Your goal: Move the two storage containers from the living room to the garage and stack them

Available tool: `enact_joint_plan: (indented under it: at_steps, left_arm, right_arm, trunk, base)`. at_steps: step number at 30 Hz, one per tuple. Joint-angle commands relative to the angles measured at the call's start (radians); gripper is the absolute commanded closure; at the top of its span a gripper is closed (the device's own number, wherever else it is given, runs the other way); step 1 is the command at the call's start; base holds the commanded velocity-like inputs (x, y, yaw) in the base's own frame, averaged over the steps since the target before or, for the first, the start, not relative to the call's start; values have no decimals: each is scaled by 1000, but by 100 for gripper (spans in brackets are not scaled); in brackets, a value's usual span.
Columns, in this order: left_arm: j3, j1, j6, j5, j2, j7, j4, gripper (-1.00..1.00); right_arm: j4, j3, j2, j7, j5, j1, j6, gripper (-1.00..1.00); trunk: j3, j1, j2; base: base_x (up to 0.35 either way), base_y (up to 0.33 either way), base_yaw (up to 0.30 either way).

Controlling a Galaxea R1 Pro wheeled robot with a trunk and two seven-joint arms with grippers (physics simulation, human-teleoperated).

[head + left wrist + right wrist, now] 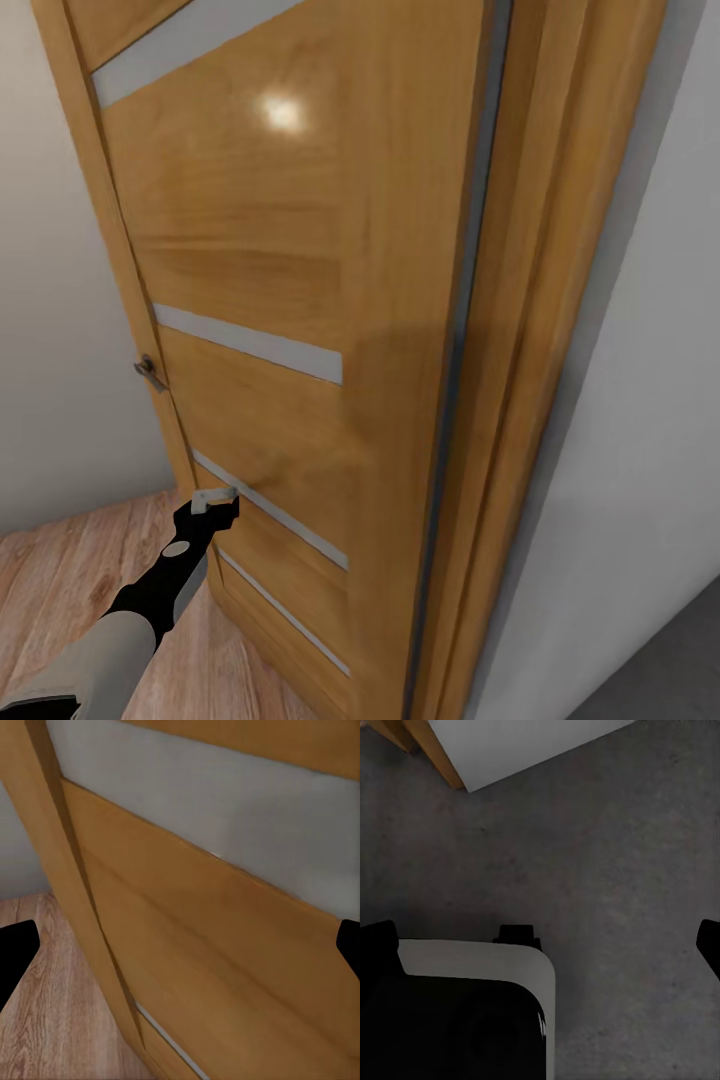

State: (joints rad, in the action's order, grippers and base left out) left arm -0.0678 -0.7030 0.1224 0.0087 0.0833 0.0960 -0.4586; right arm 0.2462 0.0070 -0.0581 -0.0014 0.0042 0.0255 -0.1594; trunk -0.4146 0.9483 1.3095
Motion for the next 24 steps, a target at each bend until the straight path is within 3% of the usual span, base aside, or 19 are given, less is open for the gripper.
enact_joint_plan:
  at_steps: [1, 24]
  left_arm:
    - [0, -1, 3, 1, 0, -1, 0, -100]
    - [0, -1, 3, 1, 0, -1, 0, -100]
  right_arm:
    - [-1, 1, 0, 0, 0, 1, -3, -100]
    - [-1, 1, 0, 0, 0, 1, -3, -100]
  trunk:
    - [-1, 0, 1]
    - [-1, 0, 1]
  base:
    - [6, 0, 0]
    - [42, 0, 0]
